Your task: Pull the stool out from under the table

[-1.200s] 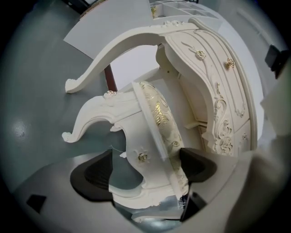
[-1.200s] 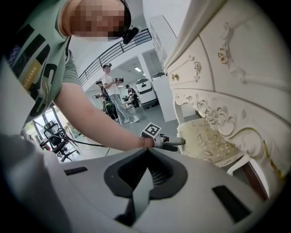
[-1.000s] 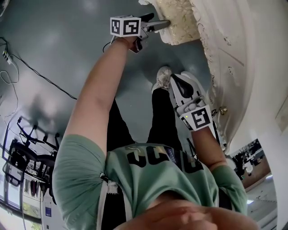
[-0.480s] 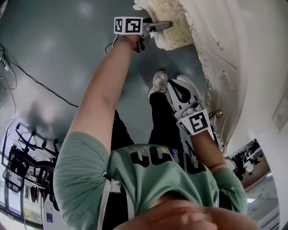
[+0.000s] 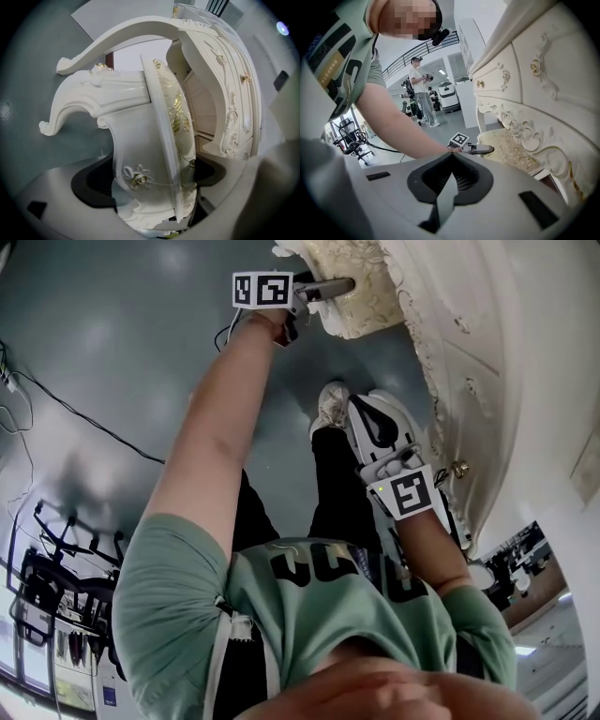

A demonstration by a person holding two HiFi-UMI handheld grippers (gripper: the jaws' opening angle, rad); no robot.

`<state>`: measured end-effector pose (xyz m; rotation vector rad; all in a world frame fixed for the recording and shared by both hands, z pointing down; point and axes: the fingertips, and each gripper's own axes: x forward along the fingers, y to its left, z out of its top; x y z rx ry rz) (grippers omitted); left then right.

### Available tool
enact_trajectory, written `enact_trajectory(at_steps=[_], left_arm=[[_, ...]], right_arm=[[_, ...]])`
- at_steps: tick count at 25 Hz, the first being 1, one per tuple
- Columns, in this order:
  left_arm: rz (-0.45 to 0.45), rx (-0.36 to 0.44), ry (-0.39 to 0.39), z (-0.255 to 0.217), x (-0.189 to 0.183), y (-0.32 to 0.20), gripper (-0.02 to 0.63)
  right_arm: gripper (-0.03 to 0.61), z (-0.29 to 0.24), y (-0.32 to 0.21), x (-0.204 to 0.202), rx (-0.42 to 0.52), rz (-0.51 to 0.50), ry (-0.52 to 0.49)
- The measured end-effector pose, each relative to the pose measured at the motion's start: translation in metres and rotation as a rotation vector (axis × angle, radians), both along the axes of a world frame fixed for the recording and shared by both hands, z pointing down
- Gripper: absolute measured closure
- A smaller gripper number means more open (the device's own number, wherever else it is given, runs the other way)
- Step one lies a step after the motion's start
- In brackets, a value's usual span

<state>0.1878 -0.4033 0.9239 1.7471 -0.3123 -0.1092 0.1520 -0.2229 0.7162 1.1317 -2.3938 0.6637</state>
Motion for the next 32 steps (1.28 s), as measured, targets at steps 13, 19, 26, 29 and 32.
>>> enact_trajectory(at_steps=[13, 19, 26, 29, 32], left_arm=[[-0.024, -0.016, -0.001, 0.0, -0.037, 0.031, 0.104], [-0.033, -0.016, -0.002, 0.001, -0.057, 0.045, 0.104], [-0.055, -0.022, -0.003, 0.0, -0.09, 0.061, 0.104], [-0.063, -0.026, -0.004, -0.001, -0.105, 0.071, 0.104], [-0.073, -0.028, -0.004, -0.001, -0.12, 0.08, 0.104]], right_arm=[[0.584, -0.008, 0.001, -0.016, 0.025, -0.021, 0.015], [0.584, -0.011, 0.007, -0.024, 0.034, -0.034, 0.018], [0.584, -0.018, 0.011, -0.034, 0.071, -0.054, 0.032], [0.584, -0.023, 0.012, -0.035, 0.096, -0.053, 0.044], [0.584, -0.026, 0.016, -0.039, 0.101, -0.052, 0.052]])
